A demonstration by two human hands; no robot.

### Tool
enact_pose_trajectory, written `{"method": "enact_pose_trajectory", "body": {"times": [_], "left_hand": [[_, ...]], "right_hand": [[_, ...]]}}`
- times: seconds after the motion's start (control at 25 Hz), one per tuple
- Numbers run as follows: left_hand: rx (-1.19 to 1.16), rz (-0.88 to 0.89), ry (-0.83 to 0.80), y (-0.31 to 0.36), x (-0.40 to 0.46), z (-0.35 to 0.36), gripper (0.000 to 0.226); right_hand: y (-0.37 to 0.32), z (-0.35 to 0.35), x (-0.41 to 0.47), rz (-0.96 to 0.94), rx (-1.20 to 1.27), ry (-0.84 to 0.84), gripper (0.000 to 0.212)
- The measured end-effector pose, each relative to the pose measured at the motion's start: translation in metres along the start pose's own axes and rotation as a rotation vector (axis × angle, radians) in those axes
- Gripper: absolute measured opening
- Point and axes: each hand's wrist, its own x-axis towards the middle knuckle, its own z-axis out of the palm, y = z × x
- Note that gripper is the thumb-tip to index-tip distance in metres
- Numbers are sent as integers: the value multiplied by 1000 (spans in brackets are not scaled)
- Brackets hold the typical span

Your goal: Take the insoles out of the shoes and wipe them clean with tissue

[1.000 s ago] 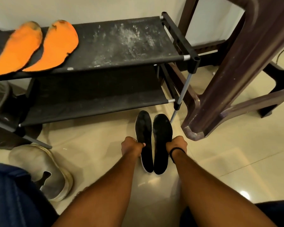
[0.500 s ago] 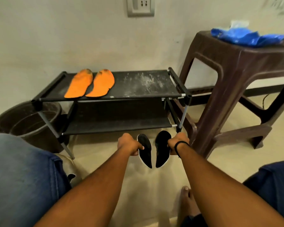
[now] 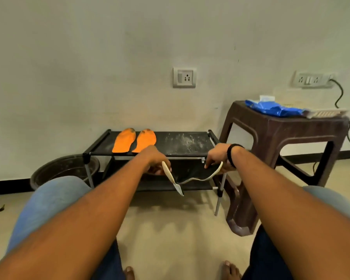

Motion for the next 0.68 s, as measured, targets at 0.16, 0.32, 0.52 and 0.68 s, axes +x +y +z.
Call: {"method": "enact_pose_trajectory", "body": {"times": [0.16, 0.32, 0.52, 0.68], "left_hand": [[-71, 91, 87, 44, -21, -40, 6], [-194, 165, 193, 71, -29, -63, 4], [-333, 191, 365, 76, 3, -60, 27], [-462, 146, 369, 52, 49, -32, 16]], "right_hand": [[-32, -33, -29, -63, 23, 47, 9], [-53, -56, -40, -160, 114, 151, 15], [-60, -67, -19, -210, 233, 255, 11], [-51, -60, 26, -198, 374, 302, 6]]}}
